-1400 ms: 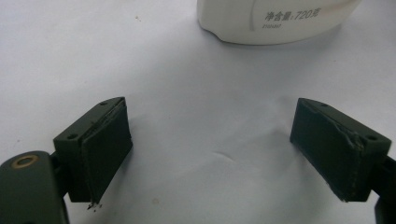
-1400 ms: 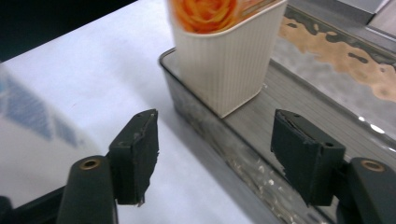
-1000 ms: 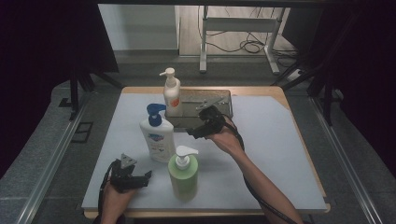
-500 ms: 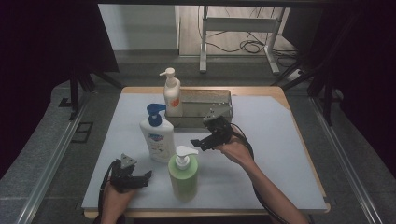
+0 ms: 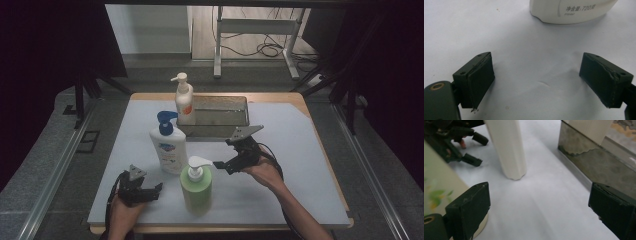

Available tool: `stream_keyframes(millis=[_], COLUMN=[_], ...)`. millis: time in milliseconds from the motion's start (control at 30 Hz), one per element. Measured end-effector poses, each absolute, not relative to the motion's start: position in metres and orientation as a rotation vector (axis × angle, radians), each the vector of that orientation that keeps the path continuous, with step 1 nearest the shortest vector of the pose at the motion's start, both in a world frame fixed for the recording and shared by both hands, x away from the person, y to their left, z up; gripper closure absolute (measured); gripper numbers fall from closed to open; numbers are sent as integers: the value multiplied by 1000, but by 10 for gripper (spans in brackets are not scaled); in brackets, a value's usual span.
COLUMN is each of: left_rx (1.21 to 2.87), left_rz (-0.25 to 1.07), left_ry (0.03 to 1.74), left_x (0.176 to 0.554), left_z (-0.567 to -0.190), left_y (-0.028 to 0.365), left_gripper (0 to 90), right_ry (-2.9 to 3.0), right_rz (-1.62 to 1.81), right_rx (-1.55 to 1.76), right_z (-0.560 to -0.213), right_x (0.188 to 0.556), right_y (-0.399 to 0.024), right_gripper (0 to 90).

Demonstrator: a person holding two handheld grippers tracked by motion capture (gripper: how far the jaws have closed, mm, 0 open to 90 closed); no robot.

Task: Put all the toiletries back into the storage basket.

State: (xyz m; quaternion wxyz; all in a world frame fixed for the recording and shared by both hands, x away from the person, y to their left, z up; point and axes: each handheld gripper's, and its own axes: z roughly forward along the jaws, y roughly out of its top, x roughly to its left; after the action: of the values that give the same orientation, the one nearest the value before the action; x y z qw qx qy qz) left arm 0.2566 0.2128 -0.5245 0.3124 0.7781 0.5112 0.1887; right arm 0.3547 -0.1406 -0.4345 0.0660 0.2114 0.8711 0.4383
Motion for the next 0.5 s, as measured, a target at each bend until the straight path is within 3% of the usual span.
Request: stream_keyframes(millis=[500], left_rx=[2051], left_rz=[499], left_ry=[1350], left_x=[257], left_z=[-524], left_y=[213], left_gripper=[119], right_ry=[2718], right_rz=[1318], right_rx=[551], right_z=[-438], right_x=[315], right_y=[-150], right_gripper=[32])
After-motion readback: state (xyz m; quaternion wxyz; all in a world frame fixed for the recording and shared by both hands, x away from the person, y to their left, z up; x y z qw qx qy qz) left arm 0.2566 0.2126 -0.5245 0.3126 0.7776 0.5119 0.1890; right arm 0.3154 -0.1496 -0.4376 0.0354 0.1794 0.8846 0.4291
